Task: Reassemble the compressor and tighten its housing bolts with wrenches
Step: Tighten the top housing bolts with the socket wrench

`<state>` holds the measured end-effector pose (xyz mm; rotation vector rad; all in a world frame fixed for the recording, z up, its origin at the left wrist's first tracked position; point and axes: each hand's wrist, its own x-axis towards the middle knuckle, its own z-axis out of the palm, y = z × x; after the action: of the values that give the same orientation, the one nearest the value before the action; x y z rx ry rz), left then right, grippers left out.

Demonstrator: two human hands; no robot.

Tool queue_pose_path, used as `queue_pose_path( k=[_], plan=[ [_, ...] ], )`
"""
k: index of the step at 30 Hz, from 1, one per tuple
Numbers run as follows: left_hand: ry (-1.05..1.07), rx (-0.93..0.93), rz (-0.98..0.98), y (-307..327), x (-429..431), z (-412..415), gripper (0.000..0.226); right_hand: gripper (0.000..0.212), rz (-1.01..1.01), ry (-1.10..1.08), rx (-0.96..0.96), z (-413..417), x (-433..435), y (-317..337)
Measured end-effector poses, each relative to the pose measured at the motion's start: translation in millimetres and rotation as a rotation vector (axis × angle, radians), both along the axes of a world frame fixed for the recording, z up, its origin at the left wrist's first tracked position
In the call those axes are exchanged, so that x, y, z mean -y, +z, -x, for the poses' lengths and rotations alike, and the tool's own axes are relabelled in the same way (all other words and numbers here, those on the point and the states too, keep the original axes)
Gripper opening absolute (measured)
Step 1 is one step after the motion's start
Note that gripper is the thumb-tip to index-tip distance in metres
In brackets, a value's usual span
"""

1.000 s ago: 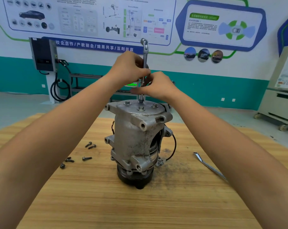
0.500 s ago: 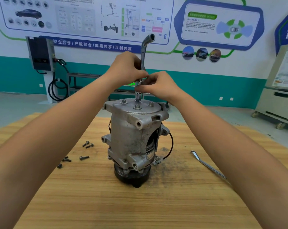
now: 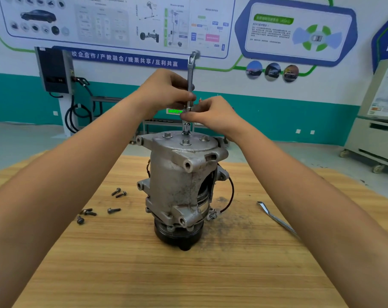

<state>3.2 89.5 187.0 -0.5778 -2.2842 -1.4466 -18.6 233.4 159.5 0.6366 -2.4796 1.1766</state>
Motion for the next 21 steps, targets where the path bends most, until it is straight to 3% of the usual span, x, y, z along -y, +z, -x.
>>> queue_pose_path(
  k=[4,7,11,14,16,21],
  plan=[
    [0.05,-0.002,0.077,-0.2,-2.6,-1.1,0.002,0.027,-0.018,0.045,0.15,-0.6,-0.9,4.7],
    [0.112,-0.079,0.073,-2.1,-4.0,2.0,0.023,0.029,0.016,0.067,0.103,-1.1,-0.1,1.2],
    [0.041,-0.068,0.01,-2.0,-5.0,-0.5,0.025,0.02,0.012,0.0,-0.012,-1.1,0.7,-0.5],
    [0.073,-0.095,0.04,-1.5,-7.8,-1.6,0.015,0.031,-0.058,0.05,0.084,-3.8,1.7,2.3],
    [0.128,-0.109,0.049,-1.0,-6.6,1.3,0.029,0.033,-0.058,0.078,0.13,-4.8,1.5,2.4],
    [0.1,-0.109,-0.011,-1.0,-4.9,-0.1,0.024,0.019,-0.076,0.002,-0.061,-3.9,3.3,-2.5]
  ],
)
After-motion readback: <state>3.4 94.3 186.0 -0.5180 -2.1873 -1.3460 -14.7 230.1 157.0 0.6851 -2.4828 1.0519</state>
